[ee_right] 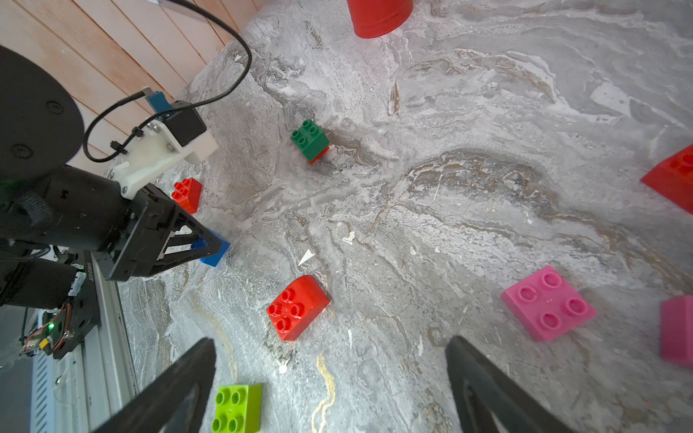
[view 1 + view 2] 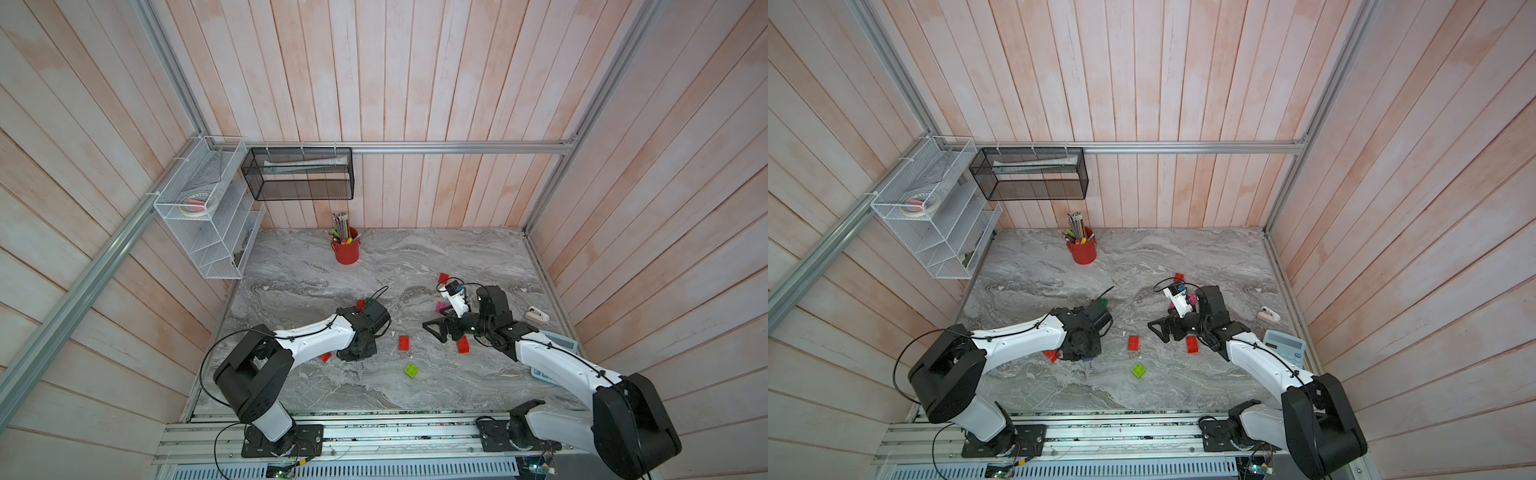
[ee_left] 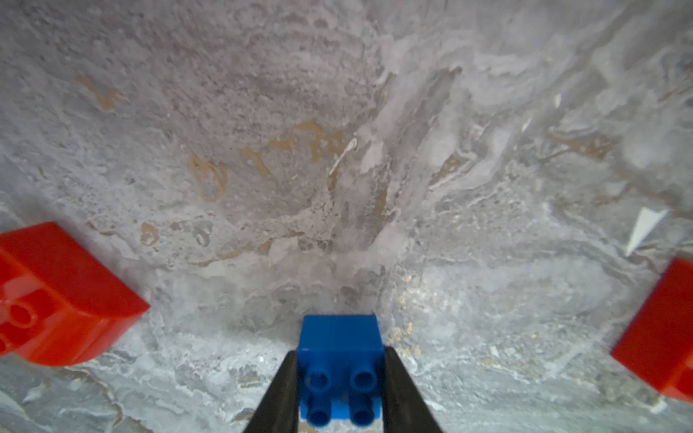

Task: Assemble the letter s with lego
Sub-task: Pick up the lego brick from the center of the board, then assemble the lego brick with the lego brick.

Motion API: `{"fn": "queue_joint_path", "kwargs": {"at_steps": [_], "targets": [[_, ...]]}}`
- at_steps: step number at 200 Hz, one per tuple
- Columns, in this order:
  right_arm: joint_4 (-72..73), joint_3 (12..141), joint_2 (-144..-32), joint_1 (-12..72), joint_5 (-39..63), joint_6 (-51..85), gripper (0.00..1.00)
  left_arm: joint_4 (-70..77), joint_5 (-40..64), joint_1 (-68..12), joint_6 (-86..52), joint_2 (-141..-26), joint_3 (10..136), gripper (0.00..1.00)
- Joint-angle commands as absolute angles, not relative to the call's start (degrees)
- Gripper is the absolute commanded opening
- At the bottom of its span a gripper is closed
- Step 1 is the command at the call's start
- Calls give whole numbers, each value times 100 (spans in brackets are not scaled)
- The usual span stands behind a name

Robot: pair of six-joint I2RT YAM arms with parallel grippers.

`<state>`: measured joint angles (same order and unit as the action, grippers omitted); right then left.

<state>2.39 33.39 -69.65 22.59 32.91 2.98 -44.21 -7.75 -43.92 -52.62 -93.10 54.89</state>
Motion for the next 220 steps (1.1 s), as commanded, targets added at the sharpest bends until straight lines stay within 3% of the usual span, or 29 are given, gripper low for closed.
{"fn": "queue_joint_path", "kwargs": {"at_steps": [1,126,220], "targets": [[96,3405,-6910,2217,3293,264,97,-4588,-804,-4222,-4803,-9210,5746,28],[514,3438,-7018,2171,3393,546,97,-4780,-693,-3284,-2466,-10164,7776,28],[490,3507,-7049,2110,3412,536,97,-4660,-562,-3137,-2009,-11030,8734,28]]}}
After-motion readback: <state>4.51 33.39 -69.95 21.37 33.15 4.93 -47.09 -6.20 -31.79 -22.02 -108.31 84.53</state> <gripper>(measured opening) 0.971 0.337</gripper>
